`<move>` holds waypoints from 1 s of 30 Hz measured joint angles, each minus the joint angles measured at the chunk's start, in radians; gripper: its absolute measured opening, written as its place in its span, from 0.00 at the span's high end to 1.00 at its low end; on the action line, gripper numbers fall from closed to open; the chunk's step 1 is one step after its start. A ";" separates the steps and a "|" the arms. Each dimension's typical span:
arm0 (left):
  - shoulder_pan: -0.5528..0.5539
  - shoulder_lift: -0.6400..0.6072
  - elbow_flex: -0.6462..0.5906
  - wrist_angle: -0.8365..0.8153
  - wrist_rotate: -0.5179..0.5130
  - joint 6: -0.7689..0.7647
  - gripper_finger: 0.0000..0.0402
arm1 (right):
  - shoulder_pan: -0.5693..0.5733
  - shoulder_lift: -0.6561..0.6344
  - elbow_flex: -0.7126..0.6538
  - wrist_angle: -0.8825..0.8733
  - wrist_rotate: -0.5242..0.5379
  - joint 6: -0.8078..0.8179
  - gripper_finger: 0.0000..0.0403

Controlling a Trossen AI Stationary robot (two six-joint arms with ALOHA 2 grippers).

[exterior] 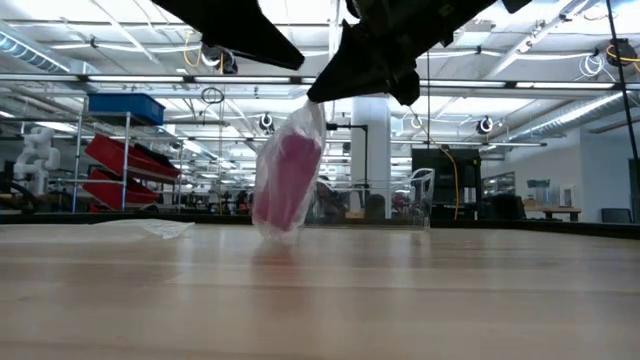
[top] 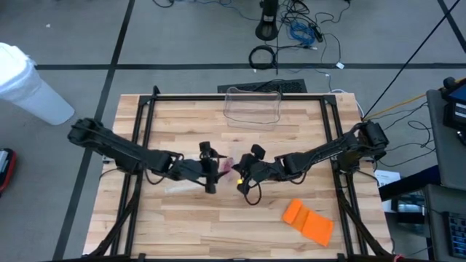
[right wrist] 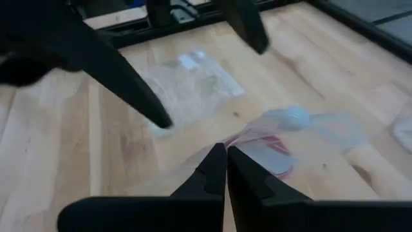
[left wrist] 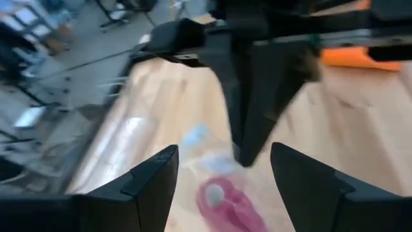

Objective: Roll bandage
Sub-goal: Close the zip bag

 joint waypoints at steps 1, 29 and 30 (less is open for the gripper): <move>0.004 0.008 0.000 0.020 -0.029 0.009 0.37 | 0.001 0.000 0.000 0.004 0.022 -0.007 1.00; 0.059 0.022 0.002 0.092 -0.006 -0.201 0.37 | 0.048 0.091 0.000 0.140 0.235 -0.445 1.00; 0.063 0.022 0.002 0.085 -0.006 -0.200 0.37 | 0.048 0.107 0.000 0.161 0.235 -0.472 1.00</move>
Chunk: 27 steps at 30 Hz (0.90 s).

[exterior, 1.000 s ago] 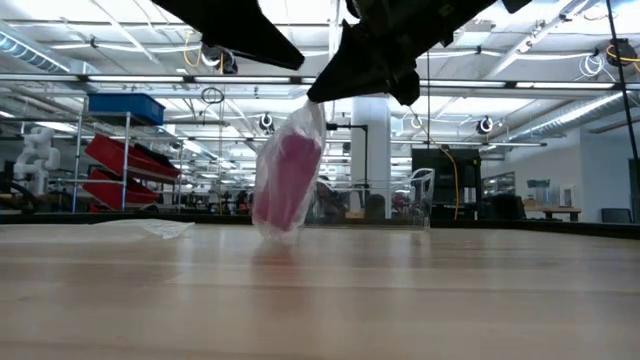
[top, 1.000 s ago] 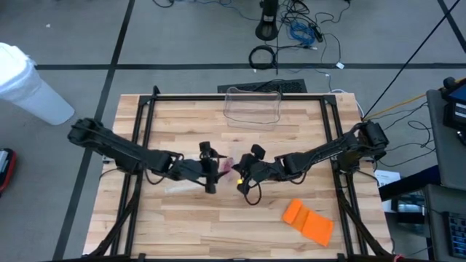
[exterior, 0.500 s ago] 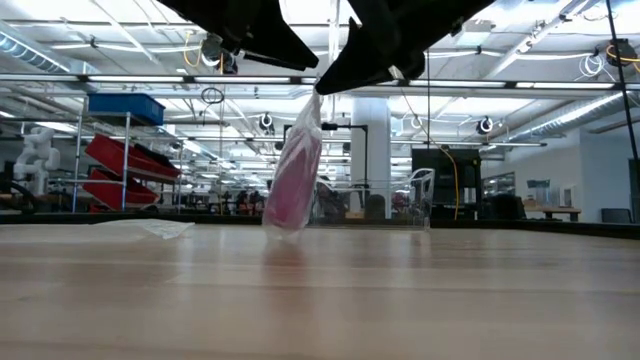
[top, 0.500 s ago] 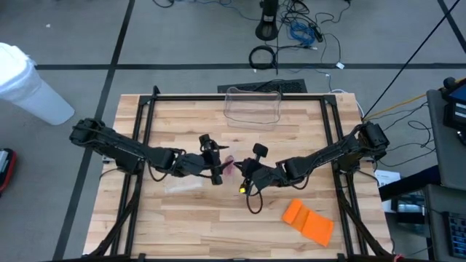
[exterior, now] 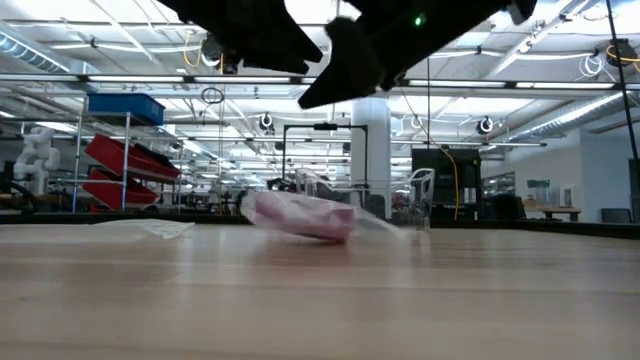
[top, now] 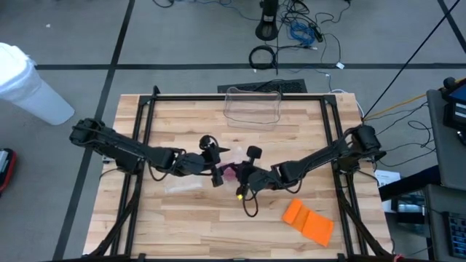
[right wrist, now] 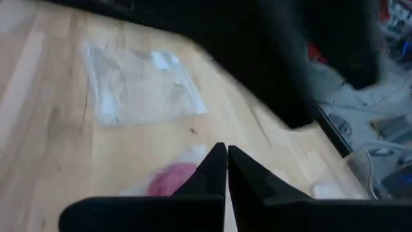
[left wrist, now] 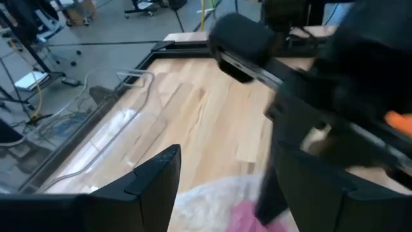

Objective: Roll bandage
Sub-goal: Close the zip bag

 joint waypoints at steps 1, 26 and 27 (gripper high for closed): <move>0.005 0.000 0.000 -0.013 0.000 0.004 0.37 | 0.000 0.013 0.000 0.011 0.002 -0.024 1.00; 0.010 0.000 0.000 -0.225 0.098 0.357 0.37 | 0.005 -0.022 -0.036 -0.693 -0.333 0.154 0.70; 0.009 0.000 0.000 -0.232 0.098 0.371 0.37 | 0.016 -0.012 -0.037 -0.707 -0.337 0.163 0.66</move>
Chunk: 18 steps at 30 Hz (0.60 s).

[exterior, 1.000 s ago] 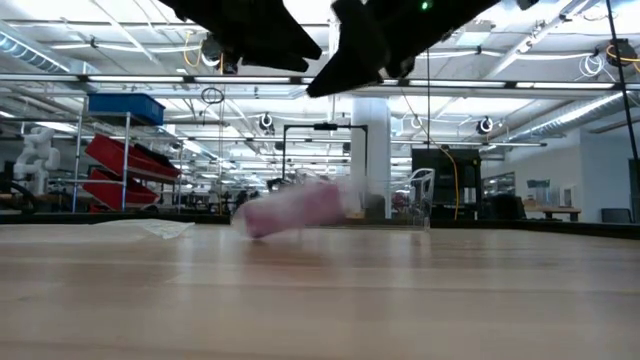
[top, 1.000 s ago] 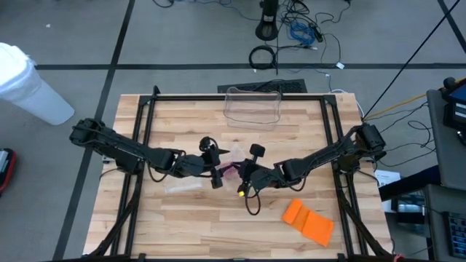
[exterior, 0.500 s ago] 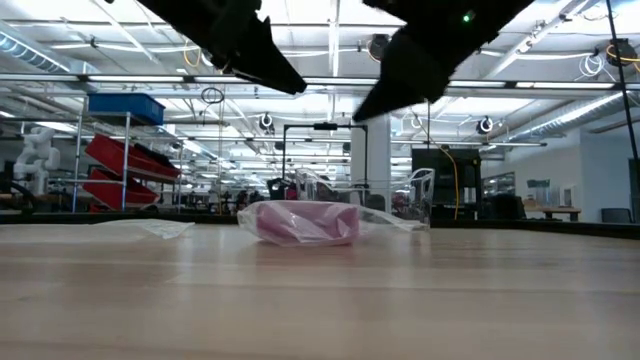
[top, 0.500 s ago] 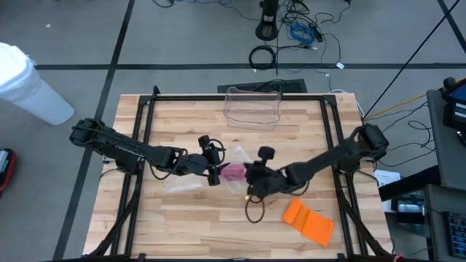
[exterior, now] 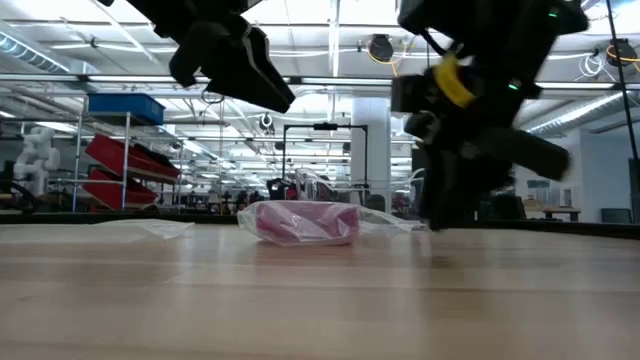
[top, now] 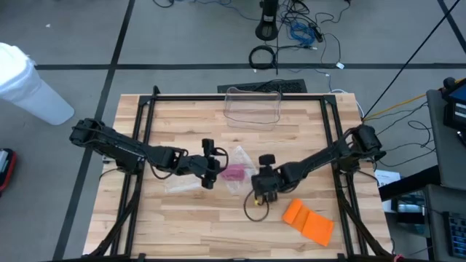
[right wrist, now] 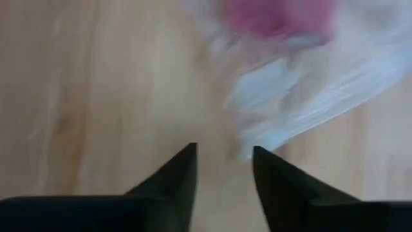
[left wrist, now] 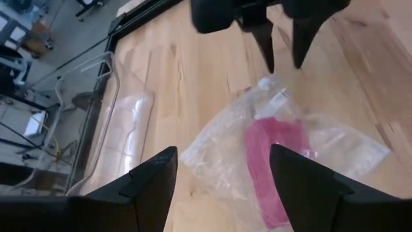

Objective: Roll bandage
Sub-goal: Close the zip bag

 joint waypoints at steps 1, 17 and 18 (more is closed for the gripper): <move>0.000 0.000 0.000 -0.002 0.000 0.010 0.37 | 0.012 0.010 0.000 -0.004 -0.001 0.014 0.61; -0.010 0.000 0.000 -0.073 -0.028 0.022 0.37 | 0.121 0.223 0.008 0.062 0.574 -0.067 0.46; -0.010 0.000 0.000 -0.073 -0.028 0.022 0.37 | 0.117 0.221 0.008 0.061 0.569 -0.066 0.48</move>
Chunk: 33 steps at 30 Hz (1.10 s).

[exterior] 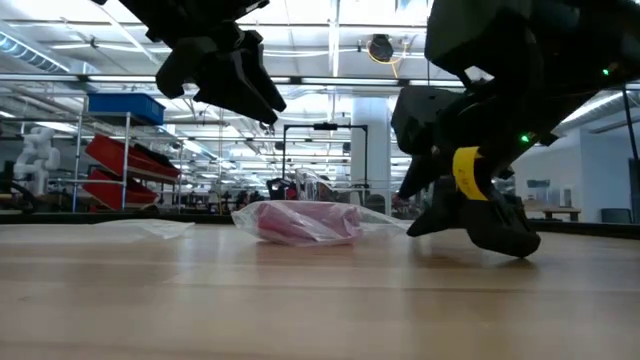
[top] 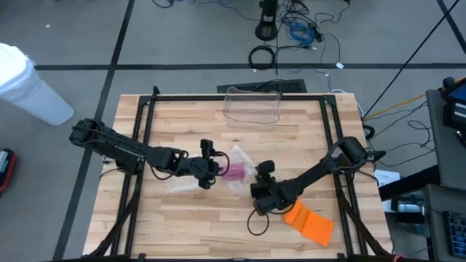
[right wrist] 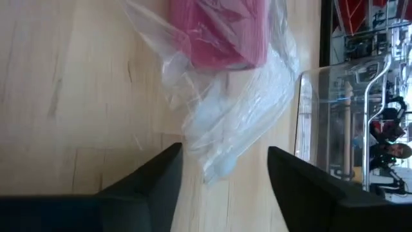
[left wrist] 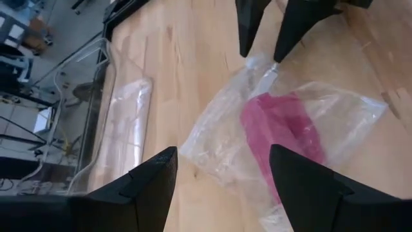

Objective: Roll bandage
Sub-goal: Close the zip bag

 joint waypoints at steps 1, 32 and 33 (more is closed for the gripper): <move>0.000 0.000 0.000 -0.002 0.000 0.000 0.37 | -0.003 -0.001 -0.001 0.000 0.002 0.004 0.51; -0.024 0.000 0.000 0.110 0.240 -0.028 0.37 | -0.039 -0.176 0.305 -0.114 -0.352 0.082 1.00; -0.029 0.000 0.000 0.127 0.242 -0.028 0.37 | -0.050 -0.176 0.327 -0.141 -0.384 0.102 1.00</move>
